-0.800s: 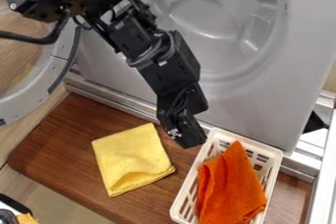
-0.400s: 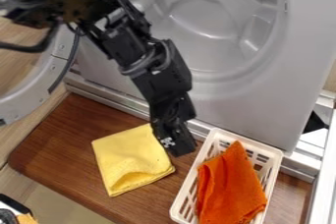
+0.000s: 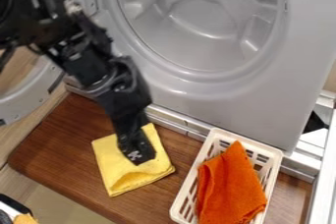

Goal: Move the yellow towel to the left side of the table.

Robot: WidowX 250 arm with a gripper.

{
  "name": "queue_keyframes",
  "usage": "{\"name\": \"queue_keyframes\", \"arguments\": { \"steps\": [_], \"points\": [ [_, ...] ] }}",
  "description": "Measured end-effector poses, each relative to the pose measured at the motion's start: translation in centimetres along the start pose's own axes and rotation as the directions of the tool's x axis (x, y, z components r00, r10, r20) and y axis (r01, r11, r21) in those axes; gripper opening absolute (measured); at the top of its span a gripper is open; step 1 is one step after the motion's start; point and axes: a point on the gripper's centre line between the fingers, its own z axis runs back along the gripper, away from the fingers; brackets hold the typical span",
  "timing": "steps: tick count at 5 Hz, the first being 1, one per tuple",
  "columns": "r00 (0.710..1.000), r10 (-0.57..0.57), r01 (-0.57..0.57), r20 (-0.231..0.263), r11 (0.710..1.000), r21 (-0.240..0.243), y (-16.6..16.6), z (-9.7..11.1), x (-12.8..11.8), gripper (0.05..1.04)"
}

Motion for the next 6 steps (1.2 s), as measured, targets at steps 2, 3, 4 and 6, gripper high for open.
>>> {"name": "queue_keyframes", "arguments": {
  "steps": [2,3,4,6],
  "points": [
    [0.984,0.154,-0.151,-0.086,0.988,0.038,2.2,-2.9,-3.5,1.0],
    [0.977,0.203,-0.199,-0.069,0.978,0.055,3.7,-4.3,-4.4,1.0],
    [0.973,0.216,-0.211,-0.082,0.975,0.075,4.9,-5.4,-4.7,1.0],
    [0.978,0.175,-0.159,-0.112,0.977,0.141,6.0,-7.6,-3.2,1.0]
  ]
}}
